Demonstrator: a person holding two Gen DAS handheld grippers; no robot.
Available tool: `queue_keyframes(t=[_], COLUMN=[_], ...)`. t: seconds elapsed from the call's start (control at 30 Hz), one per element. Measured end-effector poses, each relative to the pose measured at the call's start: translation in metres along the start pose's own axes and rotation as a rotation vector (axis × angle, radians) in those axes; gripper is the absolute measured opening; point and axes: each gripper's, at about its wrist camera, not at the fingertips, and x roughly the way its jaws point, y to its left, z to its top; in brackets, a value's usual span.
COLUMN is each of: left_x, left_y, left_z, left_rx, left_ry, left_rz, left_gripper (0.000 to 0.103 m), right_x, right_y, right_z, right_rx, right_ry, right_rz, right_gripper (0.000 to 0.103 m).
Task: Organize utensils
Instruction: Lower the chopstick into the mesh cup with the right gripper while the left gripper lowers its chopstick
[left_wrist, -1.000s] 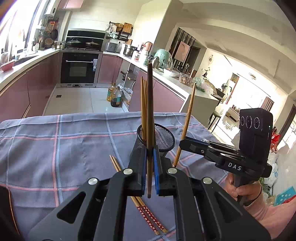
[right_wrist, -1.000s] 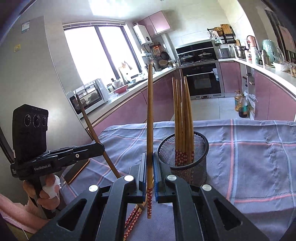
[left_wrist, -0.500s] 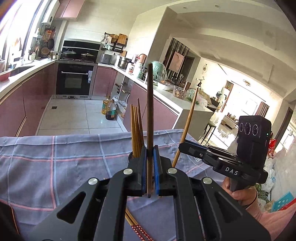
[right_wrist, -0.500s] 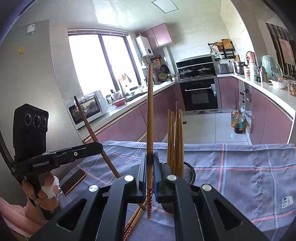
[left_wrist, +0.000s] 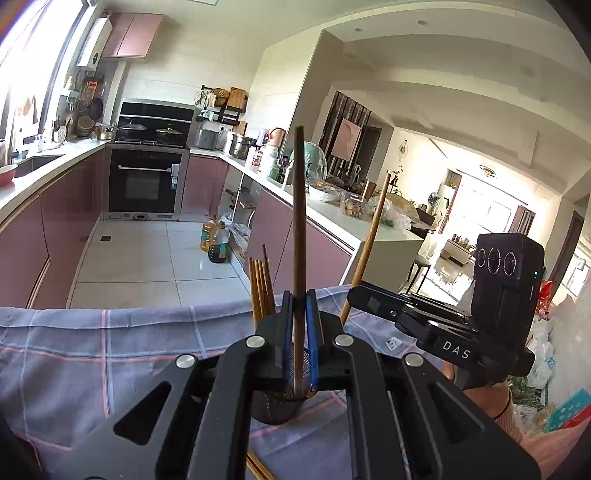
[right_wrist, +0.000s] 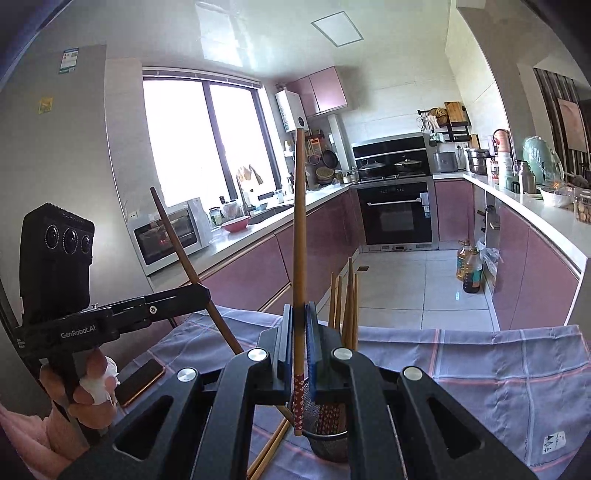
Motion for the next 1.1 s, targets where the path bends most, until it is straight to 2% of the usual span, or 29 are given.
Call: queue_keyframes(t=[0.23, 0.7, 1.1], left_x=[0.012, 0.060, 0.088], left_y=[-0.011, -0.012, -0.004], left_z=[0.000, -0.032, -0.037], left_rx=[0.047, 0.086, 0.089], left_ry=[0.013, 0.194, 0.257], left_rz=[0.043, 0.069, 0.089], left_gripper=[0.008, 0.008, 0.008], right_x=[0.015, 0.054, 0.073], right_y=[-0.002, -0.009, -0.013], right_z=[0.002, -0.029, -0.043], right_rx=[-0.018, -0.009, 0.005], right_ry=[0.015, 0.161, 0.239], right_rz=[-0.034, -0.062, -0.077], right_gripper=[0.006, 0.006, 0.006])
